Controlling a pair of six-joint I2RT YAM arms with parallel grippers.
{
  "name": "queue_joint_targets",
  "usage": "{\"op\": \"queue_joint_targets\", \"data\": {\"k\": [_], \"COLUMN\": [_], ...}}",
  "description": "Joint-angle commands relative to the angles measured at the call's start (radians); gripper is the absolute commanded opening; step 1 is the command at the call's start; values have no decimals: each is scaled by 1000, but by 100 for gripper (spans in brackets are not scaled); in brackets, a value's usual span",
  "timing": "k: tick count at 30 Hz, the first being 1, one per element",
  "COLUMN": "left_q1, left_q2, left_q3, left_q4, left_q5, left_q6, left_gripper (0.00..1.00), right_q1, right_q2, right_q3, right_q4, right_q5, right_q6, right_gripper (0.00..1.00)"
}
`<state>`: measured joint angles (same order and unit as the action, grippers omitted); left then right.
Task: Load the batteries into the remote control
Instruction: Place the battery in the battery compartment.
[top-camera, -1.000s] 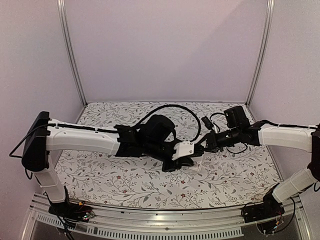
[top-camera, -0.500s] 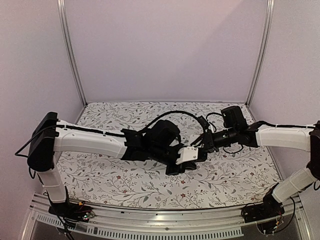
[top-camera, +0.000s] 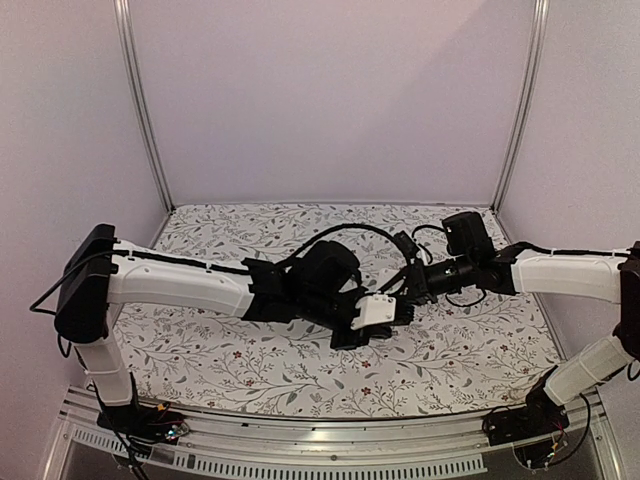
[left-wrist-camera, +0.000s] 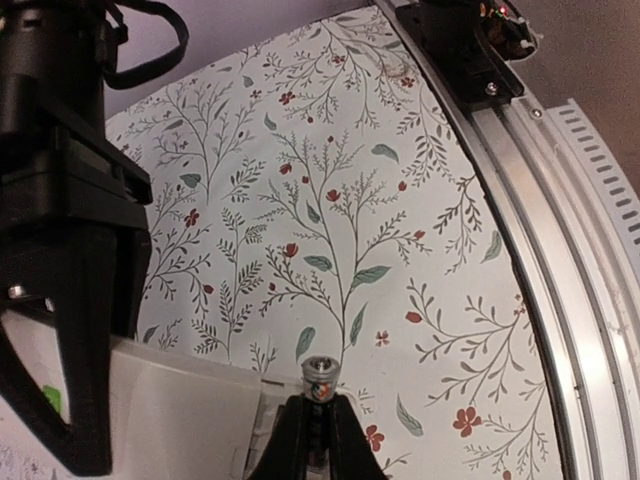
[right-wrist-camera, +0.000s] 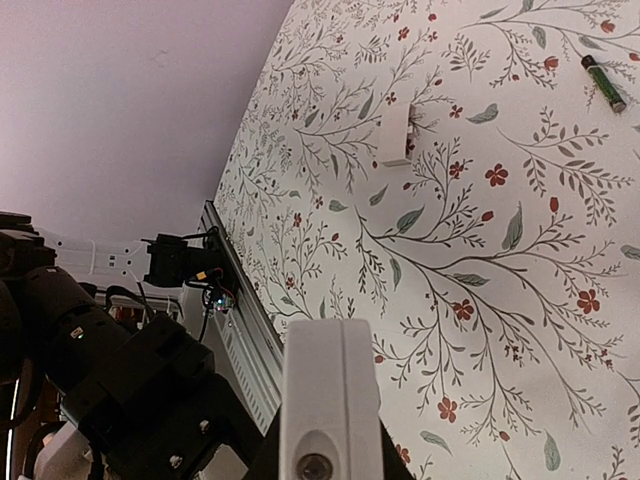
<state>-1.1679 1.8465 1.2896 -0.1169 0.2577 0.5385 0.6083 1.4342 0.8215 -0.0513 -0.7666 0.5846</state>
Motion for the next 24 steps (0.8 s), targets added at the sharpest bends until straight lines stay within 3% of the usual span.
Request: {"op": "queue_joint_targets", "data": {"k": [1,9,16,24], "left_q1": [9,21,23,27], "left_q2": [14,9,12,-2], "left_q3": [-37,-50,-50,-48], "left_q4": [-41,-50,-68,-65], "left_q5": [-23,-24,-48,-62], "left_q6": [13,31,40,42], "left_gripper": [8,8,21,26], "right_q1": [6,6,6,6], "right_q2": [-7,-9,-8,0], "right_q3": [-4,-2,-2,-2], "right_q4": [41,42,89,95], "right_q5": [-57,-84,-99,-103], "right_q6": [17,26,45,51], "right_gripper": [0,0,0,0]}}
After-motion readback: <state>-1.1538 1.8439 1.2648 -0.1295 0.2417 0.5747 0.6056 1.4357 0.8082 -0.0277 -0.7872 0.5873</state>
